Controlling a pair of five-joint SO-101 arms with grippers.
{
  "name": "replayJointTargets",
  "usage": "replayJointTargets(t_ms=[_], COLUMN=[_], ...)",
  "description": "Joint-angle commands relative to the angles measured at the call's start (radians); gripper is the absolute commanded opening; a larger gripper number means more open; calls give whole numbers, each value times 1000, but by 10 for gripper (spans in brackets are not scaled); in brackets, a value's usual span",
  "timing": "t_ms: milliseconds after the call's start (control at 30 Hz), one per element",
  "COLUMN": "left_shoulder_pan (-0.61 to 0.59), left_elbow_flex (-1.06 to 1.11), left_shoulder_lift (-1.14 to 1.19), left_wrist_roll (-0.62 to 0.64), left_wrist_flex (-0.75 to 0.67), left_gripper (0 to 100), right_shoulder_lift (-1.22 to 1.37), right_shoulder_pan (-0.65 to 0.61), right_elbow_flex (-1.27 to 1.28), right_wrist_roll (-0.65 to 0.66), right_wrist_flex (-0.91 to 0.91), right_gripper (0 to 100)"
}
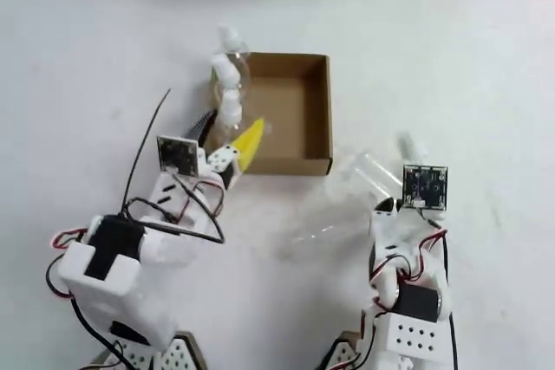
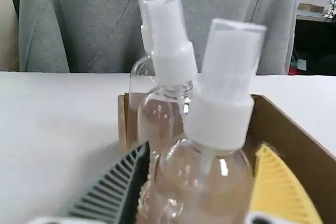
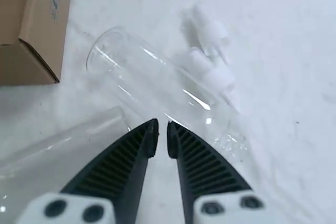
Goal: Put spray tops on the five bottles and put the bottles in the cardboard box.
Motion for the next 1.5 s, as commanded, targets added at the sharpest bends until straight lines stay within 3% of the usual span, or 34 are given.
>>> replayJointTargets(t_ms=[0, 133, 467, 700, 1033, 1167, 1467], left_shoulder_pan=[7, 7, -42, -39, -28, -5, -5], left_elbow_flex=[-15, -9, -8, 120, 242, 322, 275], left_shoulder_lift=[-8, -8, -27, -232, -584, -831, -1392], left_wrist_roll=[8, 8, 11, 15, 11, 9, 15], left_wrist_flex=[-21, -20, -28, -15, 167, 331, 1025], left_gripper=[365, 432, 434, 434, 434, 434, 434], right_shoulder_lift=[-5, -5, -5, -5, -5, -5, -5], right_shoulder_pan=[10, 10, 10, 10, 10, 10, 10], right_elbow_flex=[8, 8, 8, 8, 8, 8, 8], right_wrist_roll=[11, 11, 11, 11, 11, 11, 11], right_wrist_flex=[4, 4, 4, 4, 2, 2, -1], right_gripper=[15, 15, 15, 15, 15, 15, 15])
